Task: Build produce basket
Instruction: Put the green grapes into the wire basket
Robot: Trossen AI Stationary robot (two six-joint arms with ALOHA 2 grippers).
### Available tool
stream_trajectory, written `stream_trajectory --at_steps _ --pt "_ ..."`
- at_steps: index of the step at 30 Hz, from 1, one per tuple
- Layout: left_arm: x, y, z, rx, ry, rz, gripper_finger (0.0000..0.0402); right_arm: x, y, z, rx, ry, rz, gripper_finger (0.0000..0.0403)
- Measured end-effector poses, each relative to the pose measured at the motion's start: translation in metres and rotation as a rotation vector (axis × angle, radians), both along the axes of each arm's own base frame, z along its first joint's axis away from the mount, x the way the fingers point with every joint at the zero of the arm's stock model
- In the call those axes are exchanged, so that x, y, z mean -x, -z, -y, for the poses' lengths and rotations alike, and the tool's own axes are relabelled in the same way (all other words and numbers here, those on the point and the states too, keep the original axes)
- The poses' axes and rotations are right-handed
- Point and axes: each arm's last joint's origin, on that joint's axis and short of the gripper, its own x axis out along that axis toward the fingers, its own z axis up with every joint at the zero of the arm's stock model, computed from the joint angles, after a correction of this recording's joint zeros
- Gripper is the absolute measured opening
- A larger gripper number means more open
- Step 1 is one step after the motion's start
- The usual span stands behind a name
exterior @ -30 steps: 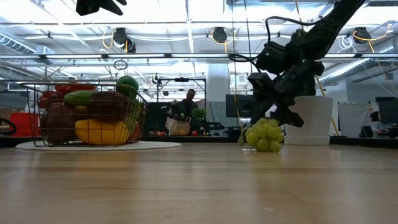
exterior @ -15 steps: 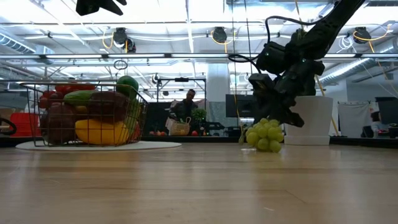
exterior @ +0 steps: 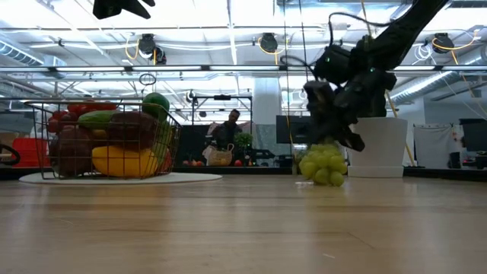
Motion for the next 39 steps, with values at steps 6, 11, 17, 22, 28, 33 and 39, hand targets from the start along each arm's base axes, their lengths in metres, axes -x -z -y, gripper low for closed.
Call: stream_trajectory --at_steps 6,11,17,22,28,33,39 --pt "0.0 0.0 0.0 0.0 0.0 0.001 0.0127 -0.003 -0.025 -0.014 0.024 -0.037 0.119 0.0002" --pt "-0.002 -0.002 0.0 -0.019 0.016 0.022 0.0127 -0.002 -0.052 -0.032 0.064 -0.042 0.222 0.0001" --pt "-0.006 -0.007 -0.001 -0.049 0.025 0.084 0.0127 0.0 -0.089 -0.057 0.134 -0.048 0.4 0.0001" --pt "-0.008 -0.01 -0.001 -0.059 0.029 0.119 0.0127 -0.003 -0.127 -0.075 0.189 -0.049 0.518 0.0001" --pt "-0.008 -0.01 -0.001 -0.055 0.026 0.127 0.0127 -0.012 -0.177 -0.087 0.22 -0.011 0.63 0.0" --pt "-0.011 -0.014 0.002 -0.045 0.042 0.172 0.0127 -0.013 -0.224 -0.097 0.313 0.024 0.709 0.0" --pt "-0.016 -0.023 0.008 -0.058 0.082 0.274 0.0127 -0.007 -0.275 -0.106 0.524 0.0 0.744 0.0"
